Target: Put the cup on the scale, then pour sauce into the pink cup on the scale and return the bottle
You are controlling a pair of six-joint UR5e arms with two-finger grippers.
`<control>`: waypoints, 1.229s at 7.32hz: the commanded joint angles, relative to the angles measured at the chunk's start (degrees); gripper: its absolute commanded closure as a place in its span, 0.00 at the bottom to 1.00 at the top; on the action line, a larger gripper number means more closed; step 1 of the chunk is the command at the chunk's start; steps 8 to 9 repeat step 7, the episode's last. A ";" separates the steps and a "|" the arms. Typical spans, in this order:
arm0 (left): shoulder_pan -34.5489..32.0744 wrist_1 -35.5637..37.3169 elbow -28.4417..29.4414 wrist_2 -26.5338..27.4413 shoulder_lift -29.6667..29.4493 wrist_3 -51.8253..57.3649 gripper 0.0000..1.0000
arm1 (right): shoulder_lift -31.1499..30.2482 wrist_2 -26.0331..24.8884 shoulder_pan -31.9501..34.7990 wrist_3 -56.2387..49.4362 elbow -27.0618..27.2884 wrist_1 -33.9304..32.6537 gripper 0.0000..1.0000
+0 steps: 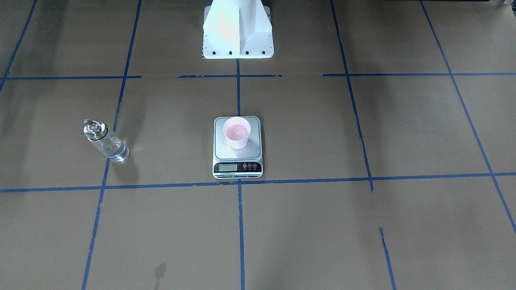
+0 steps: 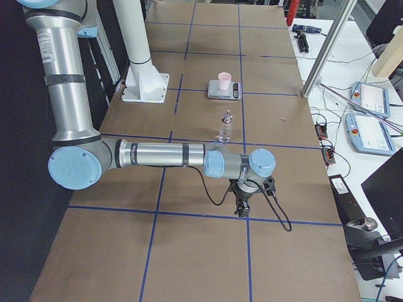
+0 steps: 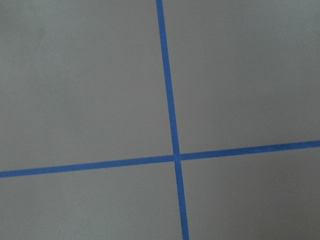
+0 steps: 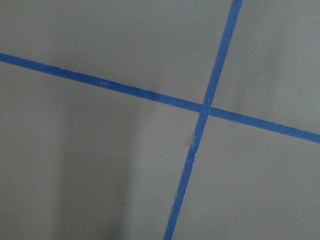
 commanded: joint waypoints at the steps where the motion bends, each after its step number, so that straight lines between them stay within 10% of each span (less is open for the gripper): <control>1: 0.01 0.16 -0.14 -0.02 0.36 0.01 0.00 | -0.52 0.03 -0.04 -0.41 0.31 0.03 0.00; 9: 0.10 0.15 0.04 -0.02 0.19 -0.07 0.00 | -0.78 -2.25 0.05 0.02 0.14 2.84 0.00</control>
